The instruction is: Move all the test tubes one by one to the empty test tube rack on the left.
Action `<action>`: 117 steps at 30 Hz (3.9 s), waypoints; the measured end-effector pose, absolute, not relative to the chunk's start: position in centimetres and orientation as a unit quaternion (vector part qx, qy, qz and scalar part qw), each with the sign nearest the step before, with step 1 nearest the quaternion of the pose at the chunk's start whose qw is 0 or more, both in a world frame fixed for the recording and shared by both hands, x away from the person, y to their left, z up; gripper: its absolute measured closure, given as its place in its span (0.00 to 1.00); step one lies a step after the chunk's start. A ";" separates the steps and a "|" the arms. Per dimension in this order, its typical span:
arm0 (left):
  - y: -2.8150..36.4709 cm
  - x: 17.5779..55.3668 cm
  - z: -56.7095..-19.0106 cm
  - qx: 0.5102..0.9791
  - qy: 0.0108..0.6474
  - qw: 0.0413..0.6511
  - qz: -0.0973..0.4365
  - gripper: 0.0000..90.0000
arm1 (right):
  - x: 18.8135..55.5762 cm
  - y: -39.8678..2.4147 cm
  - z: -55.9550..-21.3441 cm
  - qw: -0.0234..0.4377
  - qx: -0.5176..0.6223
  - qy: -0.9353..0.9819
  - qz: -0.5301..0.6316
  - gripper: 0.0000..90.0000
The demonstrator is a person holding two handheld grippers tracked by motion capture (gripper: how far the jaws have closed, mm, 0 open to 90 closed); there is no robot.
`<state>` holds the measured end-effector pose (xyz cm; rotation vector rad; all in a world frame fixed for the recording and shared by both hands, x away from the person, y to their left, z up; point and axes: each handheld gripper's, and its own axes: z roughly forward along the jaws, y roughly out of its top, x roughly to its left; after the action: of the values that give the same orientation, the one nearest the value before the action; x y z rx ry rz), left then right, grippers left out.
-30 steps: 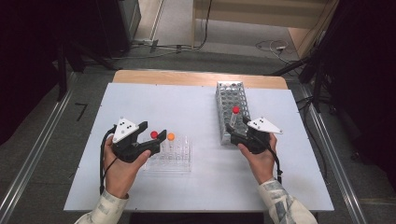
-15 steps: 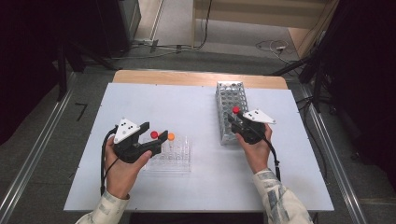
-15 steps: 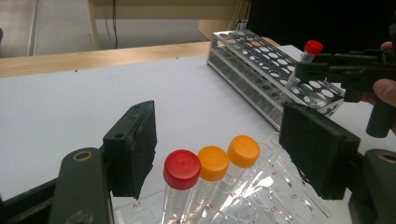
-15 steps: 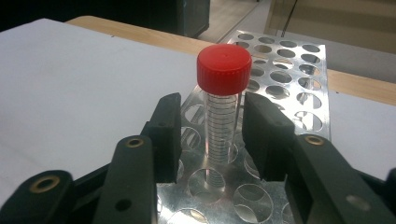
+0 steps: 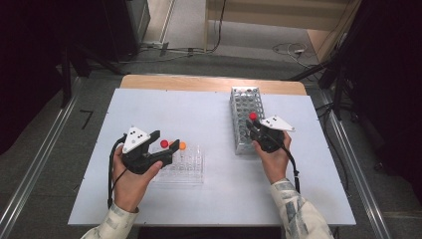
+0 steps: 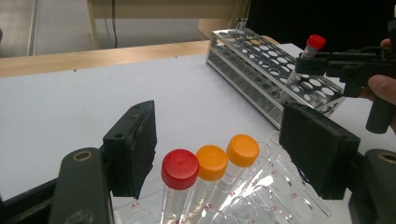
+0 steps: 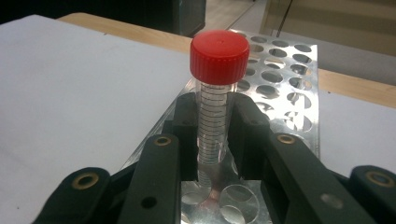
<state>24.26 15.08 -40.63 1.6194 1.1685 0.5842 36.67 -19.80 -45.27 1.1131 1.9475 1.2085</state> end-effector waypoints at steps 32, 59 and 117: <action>14.3 23.7 -40.0 0.671 0.471 0.518 0.244 0.29 | 32.4 -19.8 -39.9 0.267 0.363 0.730 0.514 0.79; 10.2 22.4 -39.6 0.699 0.416 0.542 0.210 0.31 | 26.5 -16.8 -41.9 0.197 0.280 0.795 0.501 0.79; 5.1 23.0 -39.7 0.727 0.355 0.557 0.188 0.78 | 24.7 -15.7 -42.8 0.157 0.262 0.797 0.520 0.19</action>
<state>22.99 5.07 -39.66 1.7163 0.8374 0.4441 24.71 -15.73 -42.83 0.7501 2.2815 1.4882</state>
